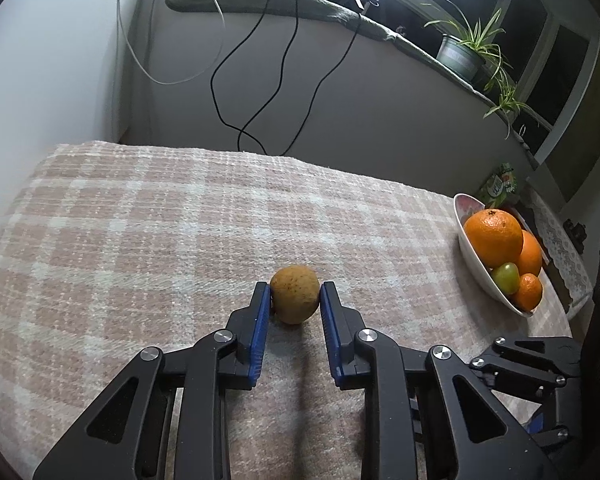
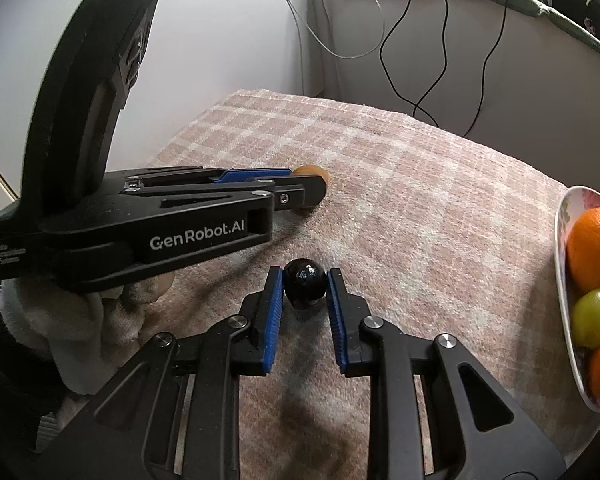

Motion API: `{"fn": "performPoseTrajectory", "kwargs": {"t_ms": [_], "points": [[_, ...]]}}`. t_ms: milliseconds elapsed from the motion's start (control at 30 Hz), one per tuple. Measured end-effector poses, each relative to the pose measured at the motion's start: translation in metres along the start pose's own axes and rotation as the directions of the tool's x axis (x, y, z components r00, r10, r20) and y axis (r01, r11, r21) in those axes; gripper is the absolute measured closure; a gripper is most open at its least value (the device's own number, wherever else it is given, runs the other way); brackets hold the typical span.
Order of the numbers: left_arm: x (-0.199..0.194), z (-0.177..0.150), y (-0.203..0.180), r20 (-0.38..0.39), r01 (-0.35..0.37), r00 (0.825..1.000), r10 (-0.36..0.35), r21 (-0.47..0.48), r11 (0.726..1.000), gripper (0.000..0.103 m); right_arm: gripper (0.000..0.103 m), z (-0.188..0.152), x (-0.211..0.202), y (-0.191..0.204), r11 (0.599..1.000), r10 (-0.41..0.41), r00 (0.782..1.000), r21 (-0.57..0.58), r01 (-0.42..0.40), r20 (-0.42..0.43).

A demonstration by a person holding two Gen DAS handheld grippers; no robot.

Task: Organize fruits
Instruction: 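Grasp the brown fruit with the left tool while the right tool grasps the plum, then carry both fruits onto the plate and open both tools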

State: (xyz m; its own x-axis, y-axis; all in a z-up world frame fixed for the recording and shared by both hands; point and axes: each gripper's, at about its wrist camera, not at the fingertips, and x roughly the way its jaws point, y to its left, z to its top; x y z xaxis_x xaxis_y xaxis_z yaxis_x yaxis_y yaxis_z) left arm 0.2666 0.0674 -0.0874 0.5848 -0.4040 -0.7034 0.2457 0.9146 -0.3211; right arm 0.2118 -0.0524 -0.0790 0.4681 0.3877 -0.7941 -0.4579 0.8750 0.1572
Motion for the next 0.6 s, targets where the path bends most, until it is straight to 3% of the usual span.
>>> {"fn": "performPoseTrajectory", "kwargs": {"t_ms": [600], "points": [[-0.023,0.005,-0.045,0.037,0.017,0.999,-0.018,0.035,0.999,0.079,0.08,-0.013,-0.086,-0.041,0.998,-0.004,0.992,0.07,-0.005,0.124]]}}
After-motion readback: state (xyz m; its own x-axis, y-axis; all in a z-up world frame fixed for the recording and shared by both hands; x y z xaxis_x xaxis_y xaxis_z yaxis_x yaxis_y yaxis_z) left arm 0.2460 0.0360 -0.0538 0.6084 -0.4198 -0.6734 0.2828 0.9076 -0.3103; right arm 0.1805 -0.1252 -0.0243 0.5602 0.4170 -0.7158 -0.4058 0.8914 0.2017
